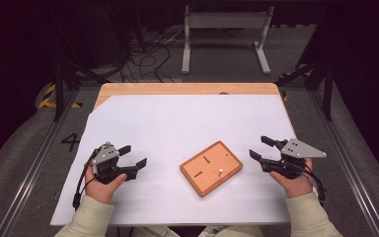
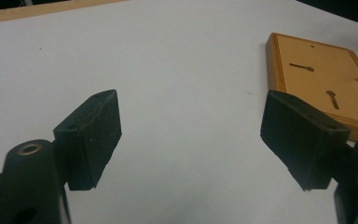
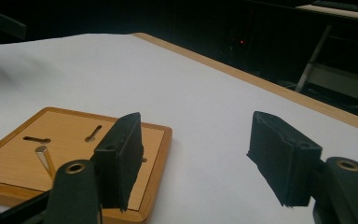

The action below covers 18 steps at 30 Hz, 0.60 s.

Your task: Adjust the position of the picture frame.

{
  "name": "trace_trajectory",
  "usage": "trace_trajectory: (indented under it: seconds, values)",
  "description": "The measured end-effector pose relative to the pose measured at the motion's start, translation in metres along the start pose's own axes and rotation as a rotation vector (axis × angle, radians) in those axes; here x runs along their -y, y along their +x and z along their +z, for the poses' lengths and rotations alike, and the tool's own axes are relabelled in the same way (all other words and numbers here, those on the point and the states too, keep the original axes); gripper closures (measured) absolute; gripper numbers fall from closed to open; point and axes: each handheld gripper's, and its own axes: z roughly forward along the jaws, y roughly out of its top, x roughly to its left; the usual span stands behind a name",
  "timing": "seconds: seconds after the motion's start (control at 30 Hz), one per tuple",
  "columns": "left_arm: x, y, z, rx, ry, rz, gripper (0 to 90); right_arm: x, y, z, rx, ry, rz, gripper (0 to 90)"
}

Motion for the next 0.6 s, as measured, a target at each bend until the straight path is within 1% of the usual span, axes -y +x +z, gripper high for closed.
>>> trace_trajectory:
  seconds: [0.13,0.17,0.2,0.23,0.3,0.37,0.4,0.43,0.5,0.57,0.6]
  values:
    - [-0.0008,-0.0018,0.0000,0.005,0.002,0.002,21.4,-0.0009,0.0001,-0.0009,0.004,0.006,0.002,36.6]
    - [-0.0014,-0.0025,-0.0001,0.005,0.002,0.010,21.6,-0.0011,-0.0001,-0.0010,0.006,0.007,0.002,36.7]
    - [-0.0021,-0.0030,-0.0001,0.006,-0.001,0.018,21.9,-0.0011,-0.0005,-0.0008,0.008,0.013,0.003,37.0]
    - [-0.0020,-0.0043,0.0001,0.011,-0.002,0.008,22.2,-0.0008,-0.0009,-0.0003,0.011,0.018,0.005,37.5]
    - [-0.0025,-0.0049,-0.0003,0.013,0.001,0.019,22.7,-0.0004,-0.0011,0.0001,0.006,0.034,0.016,39.8]
    - [-0.0027,-0.0064,0.0000,0.017,0.001,0.015,23.5,-0.0001,-0.0013,0.0012,-0.002,0.054,0.025,42.5]
    - [-0.0031,-0.0067,-0.0001,0.018,0.004,0.021,23.8,-0.0002,-0.0013,0.0014,0.007,0.066,0.021,45.0]
    - [-0.0031,-0.0077,-0.0001,0.019,0.004,0.016,24.3,-0.0004,-0.0013,0.0018,0.003,0.076,0.025,47.9]
    - [-0.0033,-0.0088,-0.0002,0.021,0.003,0.017,24.8,-0.0006,-0.0015,0.0019,0.001,0.092,0.024,57.3]
    - [-0.0037,-0.0092,-0.0004,0.022,0.006,0.021,25.1,0.0000,-0.0029,0.0029,0.016,0.143,0.029,74.0]
    - [-0.0037,-0.0094,-0.0001,0.022,0.005,0.019,25.1,0.0008,-0.0037,0.0035,0.016,0.156,0.037,78.6]
